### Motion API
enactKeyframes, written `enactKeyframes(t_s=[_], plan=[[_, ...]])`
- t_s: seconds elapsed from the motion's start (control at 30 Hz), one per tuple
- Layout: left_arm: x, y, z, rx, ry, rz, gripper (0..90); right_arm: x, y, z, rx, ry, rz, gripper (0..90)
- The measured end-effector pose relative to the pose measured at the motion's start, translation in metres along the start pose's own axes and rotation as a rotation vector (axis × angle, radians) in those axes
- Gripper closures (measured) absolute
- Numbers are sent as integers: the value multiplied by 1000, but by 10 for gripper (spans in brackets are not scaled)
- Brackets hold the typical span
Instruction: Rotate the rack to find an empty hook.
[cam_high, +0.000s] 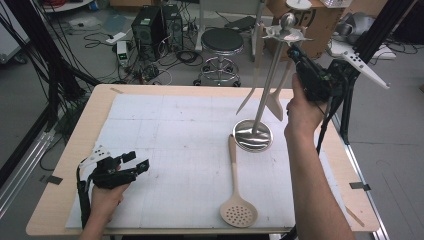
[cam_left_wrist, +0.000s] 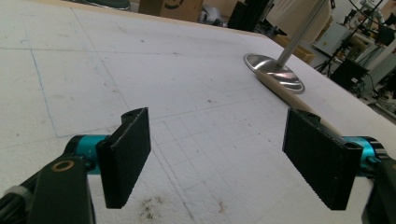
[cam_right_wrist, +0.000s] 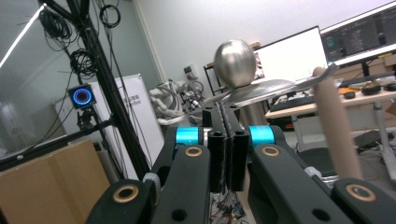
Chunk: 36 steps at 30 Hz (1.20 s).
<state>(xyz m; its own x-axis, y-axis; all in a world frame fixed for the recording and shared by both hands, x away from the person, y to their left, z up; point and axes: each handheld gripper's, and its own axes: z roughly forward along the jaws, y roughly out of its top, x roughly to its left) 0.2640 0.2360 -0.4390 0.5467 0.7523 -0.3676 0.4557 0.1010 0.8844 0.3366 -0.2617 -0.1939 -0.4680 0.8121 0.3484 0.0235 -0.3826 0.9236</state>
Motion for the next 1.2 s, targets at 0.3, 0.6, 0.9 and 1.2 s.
enactKeyframes(t_s=[0.3,0.6,0.9,1.2], plan=[[0,0,0,-1,1,1,241,4,-3,3,12,9,-7,898],[0,0,0,1,-3,1,241,0,-12,-5,4,6,31,762],[0,0,1,0,-4,5,241,-4,-26,-15,3,4,64,640],[-1,1,3,-6,-5,0,241,-6,-31,-24,19,22,82,570]])
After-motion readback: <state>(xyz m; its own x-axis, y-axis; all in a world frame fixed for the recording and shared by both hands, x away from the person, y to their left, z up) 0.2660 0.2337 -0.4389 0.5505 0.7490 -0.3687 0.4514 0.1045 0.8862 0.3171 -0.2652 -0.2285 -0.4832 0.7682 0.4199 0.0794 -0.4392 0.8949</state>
